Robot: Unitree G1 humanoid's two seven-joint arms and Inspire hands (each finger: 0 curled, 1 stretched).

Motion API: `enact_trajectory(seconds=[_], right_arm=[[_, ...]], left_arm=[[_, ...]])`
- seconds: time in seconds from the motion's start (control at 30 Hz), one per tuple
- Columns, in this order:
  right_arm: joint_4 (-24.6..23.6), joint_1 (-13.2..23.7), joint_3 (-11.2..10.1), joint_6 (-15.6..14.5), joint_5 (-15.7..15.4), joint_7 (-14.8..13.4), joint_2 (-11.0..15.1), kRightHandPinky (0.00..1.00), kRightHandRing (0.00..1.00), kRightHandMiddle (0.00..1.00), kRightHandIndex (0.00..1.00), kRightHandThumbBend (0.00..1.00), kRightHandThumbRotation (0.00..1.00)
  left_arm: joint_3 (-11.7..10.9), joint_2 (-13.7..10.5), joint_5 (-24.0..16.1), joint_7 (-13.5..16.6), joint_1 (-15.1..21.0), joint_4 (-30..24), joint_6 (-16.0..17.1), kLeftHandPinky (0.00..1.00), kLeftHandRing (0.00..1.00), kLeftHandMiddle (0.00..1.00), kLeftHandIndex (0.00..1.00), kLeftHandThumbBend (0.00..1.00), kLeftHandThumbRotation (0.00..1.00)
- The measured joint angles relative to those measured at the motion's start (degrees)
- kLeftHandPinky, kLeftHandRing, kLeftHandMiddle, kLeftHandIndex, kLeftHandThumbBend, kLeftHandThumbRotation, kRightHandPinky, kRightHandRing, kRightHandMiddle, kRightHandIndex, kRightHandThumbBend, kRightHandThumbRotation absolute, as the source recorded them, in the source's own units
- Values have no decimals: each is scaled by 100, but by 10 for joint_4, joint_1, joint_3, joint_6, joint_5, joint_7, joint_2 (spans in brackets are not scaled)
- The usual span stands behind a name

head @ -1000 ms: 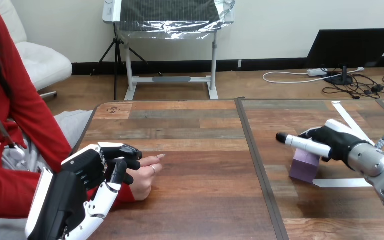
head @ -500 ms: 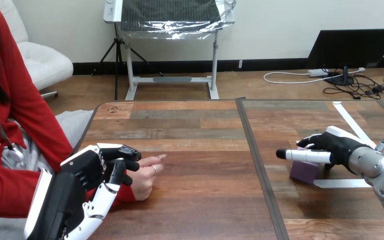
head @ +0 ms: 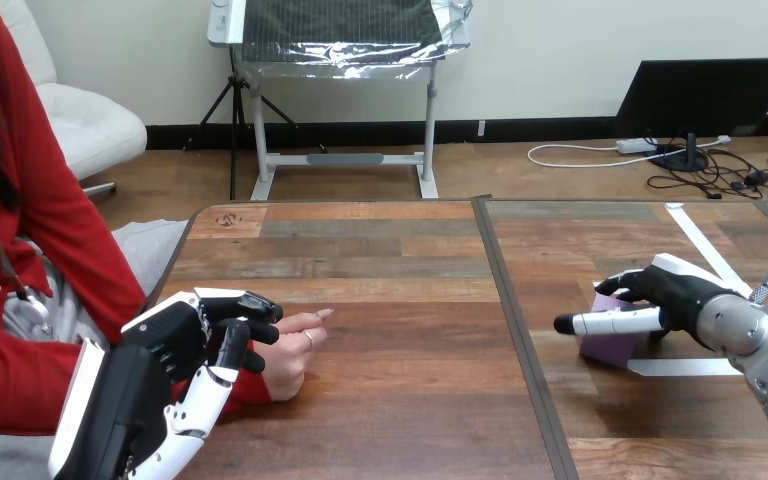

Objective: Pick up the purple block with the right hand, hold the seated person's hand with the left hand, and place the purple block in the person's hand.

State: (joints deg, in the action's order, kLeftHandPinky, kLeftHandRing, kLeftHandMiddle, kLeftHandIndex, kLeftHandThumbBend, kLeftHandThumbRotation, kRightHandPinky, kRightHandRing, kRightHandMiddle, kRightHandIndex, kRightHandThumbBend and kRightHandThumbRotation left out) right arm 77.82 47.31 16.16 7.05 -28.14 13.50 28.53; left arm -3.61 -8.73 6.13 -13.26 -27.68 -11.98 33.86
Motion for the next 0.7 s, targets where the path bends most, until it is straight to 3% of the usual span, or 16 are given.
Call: enact_trajectory(seconds=[0.43, 0.7], right_arm=[[0, 0, 1, -2, 0, 0, -1, 99, 90, 89, 89, 95, 35], [0, 0, 1, -2, -2, -3, -1, 87, 86, 87, 88, 91, 21]], left_arm=[[0, 0, -1, 0, -5, -2, -2, 47, 60, 64, 55, 30, 63], [0, 0, -3, 1, -6, -3, -7, 46, 59, 63, 54, 29, 64]])
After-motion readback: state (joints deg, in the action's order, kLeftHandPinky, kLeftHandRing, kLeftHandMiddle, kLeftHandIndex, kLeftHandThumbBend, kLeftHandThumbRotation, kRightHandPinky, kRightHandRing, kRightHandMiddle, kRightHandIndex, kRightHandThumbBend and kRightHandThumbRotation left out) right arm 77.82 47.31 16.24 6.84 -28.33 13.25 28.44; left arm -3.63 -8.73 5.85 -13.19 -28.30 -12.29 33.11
